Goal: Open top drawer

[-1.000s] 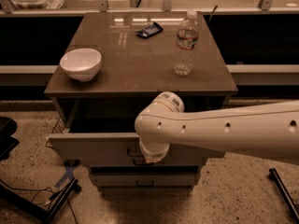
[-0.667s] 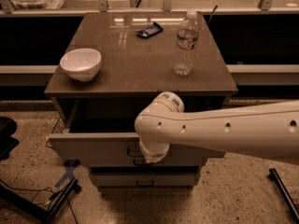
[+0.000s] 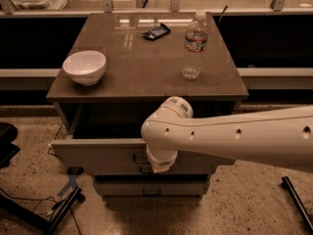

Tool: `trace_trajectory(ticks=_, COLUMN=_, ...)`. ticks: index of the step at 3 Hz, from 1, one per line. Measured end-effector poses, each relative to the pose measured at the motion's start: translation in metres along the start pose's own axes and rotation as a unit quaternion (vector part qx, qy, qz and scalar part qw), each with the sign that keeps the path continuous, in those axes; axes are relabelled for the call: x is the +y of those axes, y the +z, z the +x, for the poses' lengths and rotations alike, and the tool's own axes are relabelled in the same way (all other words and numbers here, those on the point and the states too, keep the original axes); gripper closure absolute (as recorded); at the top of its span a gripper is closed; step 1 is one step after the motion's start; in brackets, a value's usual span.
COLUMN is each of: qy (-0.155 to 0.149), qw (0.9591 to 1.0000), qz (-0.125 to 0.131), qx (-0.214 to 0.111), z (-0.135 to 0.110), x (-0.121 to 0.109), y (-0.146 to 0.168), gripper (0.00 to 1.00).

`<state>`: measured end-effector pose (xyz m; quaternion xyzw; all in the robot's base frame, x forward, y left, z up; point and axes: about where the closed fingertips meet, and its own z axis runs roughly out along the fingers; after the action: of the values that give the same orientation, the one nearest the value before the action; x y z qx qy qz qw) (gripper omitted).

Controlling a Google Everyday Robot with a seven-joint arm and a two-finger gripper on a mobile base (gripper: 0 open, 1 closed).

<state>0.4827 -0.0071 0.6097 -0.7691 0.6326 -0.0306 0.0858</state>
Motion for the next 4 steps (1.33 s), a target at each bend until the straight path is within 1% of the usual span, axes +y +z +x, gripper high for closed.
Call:
trace_trajectory(ticks=1, qy=0.0, qw=1.0, qz=0.0, qx=0.0, z=0.0002, x=0.0002, y=-0.0004, gripper=0.92)
trace_trajectory(ticks=2, qy=-0.001, qw=1.0, qz=0.004, qx=0.004, z=0.0002, x=0.0016, y=-0.0022, gripper=1.0)
trace_trajectory(ticks=4, qy=-0.001, qw=1.0, qz=0.004, qx=0.004, z=0.0002, x=0.0018, y=-0.0011, gripper=1.0)
